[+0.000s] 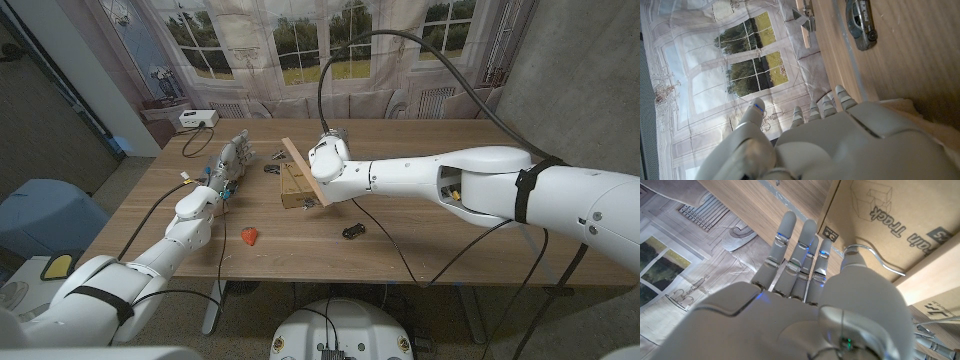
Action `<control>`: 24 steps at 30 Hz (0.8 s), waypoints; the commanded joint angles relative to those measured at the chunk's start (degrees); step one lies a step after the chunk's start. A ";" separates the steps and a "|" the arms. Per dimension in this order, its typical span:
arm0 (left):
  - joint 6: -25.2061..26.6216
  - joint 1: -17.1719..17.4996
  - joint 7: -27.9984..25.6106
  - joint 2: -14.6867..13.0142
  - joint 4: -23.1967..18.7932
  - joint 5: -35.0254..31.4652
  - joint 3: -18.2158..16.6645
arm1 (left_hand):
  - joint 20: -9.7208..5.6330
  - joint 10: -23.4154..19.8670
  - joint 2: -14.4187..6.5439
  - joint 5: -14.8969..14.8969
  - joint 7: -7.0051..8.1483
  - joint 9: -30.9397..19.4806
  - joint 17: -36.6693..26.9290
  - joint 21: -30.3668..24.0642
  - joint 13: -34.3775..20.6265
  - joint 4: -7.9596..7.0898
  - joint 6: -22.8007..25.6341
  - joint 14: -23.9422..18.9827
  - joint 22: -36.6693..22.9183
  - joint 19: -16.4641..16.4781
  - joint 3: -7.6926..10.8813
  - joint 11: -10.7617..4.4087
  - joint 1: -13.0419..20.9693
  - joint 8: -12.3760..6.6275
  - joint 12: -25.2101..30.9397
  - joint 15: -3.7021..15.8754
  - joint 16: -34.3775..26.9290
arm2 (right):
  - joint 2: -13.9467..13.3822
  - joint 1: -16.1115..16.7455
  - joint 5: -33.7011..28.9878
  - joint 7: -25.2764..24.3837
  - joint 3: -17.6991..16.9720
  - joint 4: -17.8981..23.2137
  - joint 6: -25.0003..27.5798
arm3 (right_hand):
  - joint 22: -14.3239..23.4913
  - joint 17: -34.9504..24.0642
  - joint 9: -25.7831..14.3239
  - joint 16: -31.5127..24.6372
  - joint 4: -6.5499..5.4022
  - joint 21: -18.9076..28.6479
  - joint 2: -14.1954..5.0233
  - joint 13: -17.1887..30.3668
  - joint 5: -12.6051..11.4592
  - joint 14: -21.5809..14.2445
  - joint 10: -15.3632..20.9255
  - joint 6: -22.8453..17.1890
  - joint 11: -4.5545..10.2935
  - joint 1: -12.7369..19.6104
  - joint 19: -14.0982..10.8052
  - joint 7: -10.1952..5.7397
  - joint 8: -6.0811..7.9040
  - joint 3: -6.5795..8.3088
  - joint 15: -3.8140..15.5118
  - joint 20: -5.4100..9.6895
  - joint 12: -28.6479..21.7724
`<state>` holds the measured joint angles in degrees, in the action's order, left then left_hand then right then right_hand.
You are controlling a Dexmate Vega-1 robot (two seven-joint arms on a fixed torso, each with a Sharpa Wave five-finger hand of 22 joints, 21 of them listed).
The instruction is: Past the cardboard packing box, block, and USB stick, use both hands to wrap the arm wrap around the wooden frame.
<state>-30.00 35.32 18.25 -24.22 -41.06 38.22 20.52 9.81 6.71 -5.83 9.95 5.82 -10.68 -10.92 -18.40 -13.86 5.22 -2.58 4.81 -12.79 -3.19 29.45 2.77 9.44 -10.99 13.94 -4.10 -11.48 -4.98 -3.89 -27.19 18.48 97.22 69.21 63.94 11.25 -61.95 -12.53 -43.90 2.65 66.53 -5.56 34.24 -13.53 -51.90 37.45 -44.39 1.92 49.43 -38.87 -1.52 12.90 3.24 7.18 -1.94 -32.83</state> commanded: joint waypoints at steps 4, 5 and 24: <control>0.44 -0.17 -0.32 0.13 -0.09 -0.19 0.21 | 0.12 0.47 -0.15 0.01 0.32 -0.05 -0.18 0.08 0.03 0.02 -0.44 0.43 -0.14 -0.41 0.52 0.00 -0.25 0.05 -0.17 0.23 0.19 | 3.64 2.42 -2.36 -4.72 1.52 -8.87 -2.93 | 0.23 -0.40 0.30 -1.20 1.87 0.99 -0.40 0.96 -0.19 1.83 -3.58 7.18 1.45 0.84 1.65 -0.79 -2.64 0.34 2.96 1.25 0.09; 0.47 -0.20 -0.25 0.14 -0.07 -0.19 0.23 | 0.13 0.47 -0.15 0.01 0.29 -0.05 -0.18 0.08 0.04 0.02 -0.42 0.41 -0.14 -0.41 0.52 -0.03 -0.25 0.03 -0.17 0.19 0.18 | 3.61 2.60 -2.54 -5.10 1.32 -9.18 -3.34 | 0.31 -0.43 0.27 -1.94 2.44 1.70 -1.17 0.85 -0.48 1.10 -2.17 5.69 1.95 1.90 0.77 -1.47 -1.92 0.84 3.70 2.12 -0.49; 1.42 -0.14 -1.68 0.27 -1.78 -1.12 1.03 | 0.19 0.65 -0.11 0.02 0.47 -0.05 -0.17 0.07 0.06 0.13 -0.73 0.40 -0.14 -0.42 0.59 0.07 -0.24 0.10 -0.24 0.16 0.17 | 0.45 -0.57 -7.10 3.16 5.98 0.19 5.44 | -0.22 1.01 -0.35 -4.80 -0.58 5.72 1.49 2.24 0.49 1.17 -1.27 2.18 0.74 -6.10 3.21 -0.88 -2.26 -4.01 2.23 0.16 -3.69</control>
<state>-28.99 35.12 17.14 -24.02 -41.83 37.63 21.07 9.81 6.71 -5.83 9.95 5.92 -10.68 -10.94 -18.40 -13.86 5.45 -2.90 4.80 -12.80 -3.19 29.68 2.77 9.45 -10.99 13.94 -4.10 -11.48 -3.60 -1.74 -31.87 15.45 98.33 64.33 62.49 11.08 -61.00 -12.60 -48.72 2.21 71.89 -5.40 35.91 -13.13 -51.43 36.89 -43.12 2.73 45.17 -35.90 -2.57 10.83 0.26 6.86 -1.46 -36.82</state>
